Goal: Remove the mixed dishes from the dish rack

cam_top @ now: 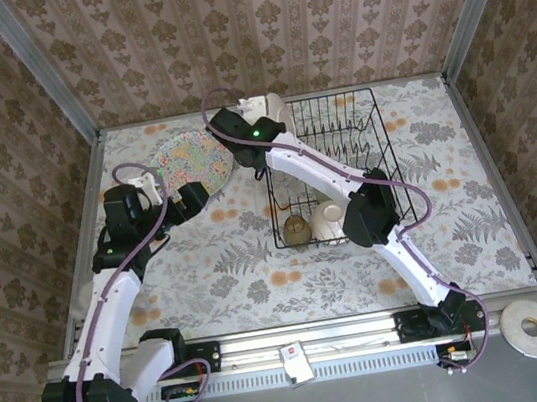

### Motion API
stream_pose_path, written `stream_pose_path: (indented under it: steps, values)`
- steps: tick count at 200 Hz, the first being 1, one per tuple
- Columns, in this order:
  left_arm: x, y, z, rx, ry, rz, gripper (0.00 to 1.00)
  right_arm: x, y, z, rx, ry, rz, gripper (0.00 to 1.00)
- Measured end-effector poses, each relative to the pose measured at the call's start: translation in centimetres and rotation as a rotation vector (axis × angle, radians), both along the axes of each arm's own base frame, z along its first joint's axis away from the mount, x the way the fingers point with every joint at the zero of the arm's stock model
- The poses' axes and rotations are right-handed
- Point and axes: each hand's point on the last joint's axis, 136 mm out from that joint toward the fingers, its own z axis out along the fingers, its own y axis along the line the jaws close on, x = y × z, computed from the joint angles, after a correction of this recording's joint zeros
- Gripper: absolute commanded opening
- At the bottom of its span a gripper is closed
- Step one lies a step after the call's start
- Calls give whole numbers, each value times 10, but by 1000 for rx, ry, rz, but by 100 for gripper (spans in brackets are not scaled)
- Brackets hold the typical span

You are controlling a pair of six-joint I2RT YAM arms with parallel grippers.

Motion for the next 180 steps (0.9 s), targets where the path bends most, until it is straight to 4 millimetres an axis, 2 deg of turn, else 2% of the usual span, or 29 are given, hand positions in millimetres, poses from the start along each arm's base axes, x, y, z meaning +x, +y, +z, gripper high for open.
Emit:
stream_pose_path:
  steps: [55,116,180]
  values:
    - [0,0,0,0,0,0,100,6,0,-12,-19,3,-12,54]
    - [0,0,0,0,0,0,100,10,-11,-18,-70,-3,-48,47]
    - [-1,-3,3,-23,-2,-13,100,10,-19,-20,-91,-7,-76,24]
